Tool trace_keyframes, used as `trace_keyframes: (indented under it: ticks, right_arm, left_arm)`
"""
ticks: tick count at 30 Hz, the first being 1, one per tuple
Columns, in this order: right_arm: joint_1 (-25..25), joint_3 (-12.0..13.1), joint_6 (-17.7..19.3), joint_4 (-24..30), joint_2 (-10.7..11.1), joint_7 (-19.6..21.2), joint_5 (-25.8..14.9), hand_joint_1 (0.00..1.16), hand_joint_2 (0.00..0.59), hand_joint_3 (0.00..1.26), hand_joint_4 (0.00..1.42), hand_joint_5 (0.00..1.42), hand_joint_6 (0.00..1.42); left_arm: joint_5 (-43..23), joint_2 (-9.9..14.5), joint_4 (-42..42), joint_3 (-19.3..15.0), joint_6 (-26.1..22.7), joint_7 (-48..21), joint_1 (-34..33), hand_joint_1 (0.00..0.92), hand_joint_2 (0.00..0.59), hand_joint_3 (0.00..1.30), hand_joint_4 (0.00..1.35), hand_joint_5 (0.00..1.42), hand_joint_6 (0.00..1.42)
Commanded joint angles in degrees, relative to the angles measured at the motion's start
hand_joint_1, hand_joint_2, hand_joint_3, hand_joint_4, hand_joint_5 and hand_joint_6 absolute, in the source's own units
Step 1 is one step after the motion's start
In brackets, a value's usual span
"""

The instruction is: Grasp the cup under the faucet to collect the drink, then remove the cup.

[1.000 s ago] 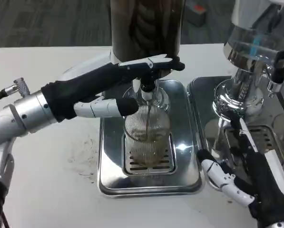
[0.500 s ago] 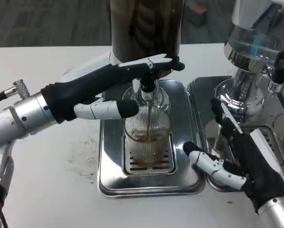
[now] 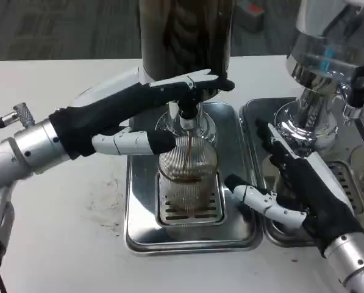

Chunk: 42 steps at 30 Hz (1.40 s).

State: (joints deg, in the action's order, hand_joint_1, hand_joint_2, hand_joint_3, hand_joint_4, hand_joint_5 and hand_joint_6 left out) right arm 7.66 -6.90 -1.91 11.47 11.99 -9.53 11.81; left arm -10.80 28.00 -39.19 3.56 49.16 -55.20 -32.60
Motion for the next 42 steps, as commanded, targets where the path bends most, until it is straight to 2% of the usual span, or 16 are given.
trace_keyframes:
  ticks: [1, 19, 31, 42]
  right_arm:
    - [-1.19, 0.34, -0.44, -1.24, 0.32, -0.56, -0.67, 0.64, 0.228, 0.0, 0.0, 0.0, 0.0]
    - [-6.5, -0.35, 0.86, -6.45, 0.26, -1.71, -0.82, 0.62, 0.227, 0.0, 0.0, 0.0, 0.0]
    - [-9.89, -0.55, 3.87, -12.05, -0.5, -2.38, -3.15, 0.6, 0.226, 0.0, 0.0, 0.0, 0.01]
    - [-12.46, -1.18, 5.46, -14.94, -0.66, -2.62, -3.23, 0.58, 0.234, 0.0, 0.0, 0.0, 0.02]
  left_arm:
    - [2.21, 0.79, -0.69, 1.3, -0.15, -0.92, 1.57, 0.0, 0.064, 0.16, 0.04, 0.07, 0.12]
    - [2.63, 1.43, -0.24, 1.82, 0.23, -0.46, 1.53, 0.0, 0.064, 0.16, 0.04, 0.07, 0.12]
    - [2.6, 1.53, -0.66, 1.81, 0.44, -0.41, 1.1, 0.0, 0.067, 0.16, 0.04, 0.07, 0.12]
    - [2.52, 1.69, -0.66, 1.74, 0.56, -0.42, 1.06, 0.0, 0.07, 0.16, 0.04, 0.07, 0.12]
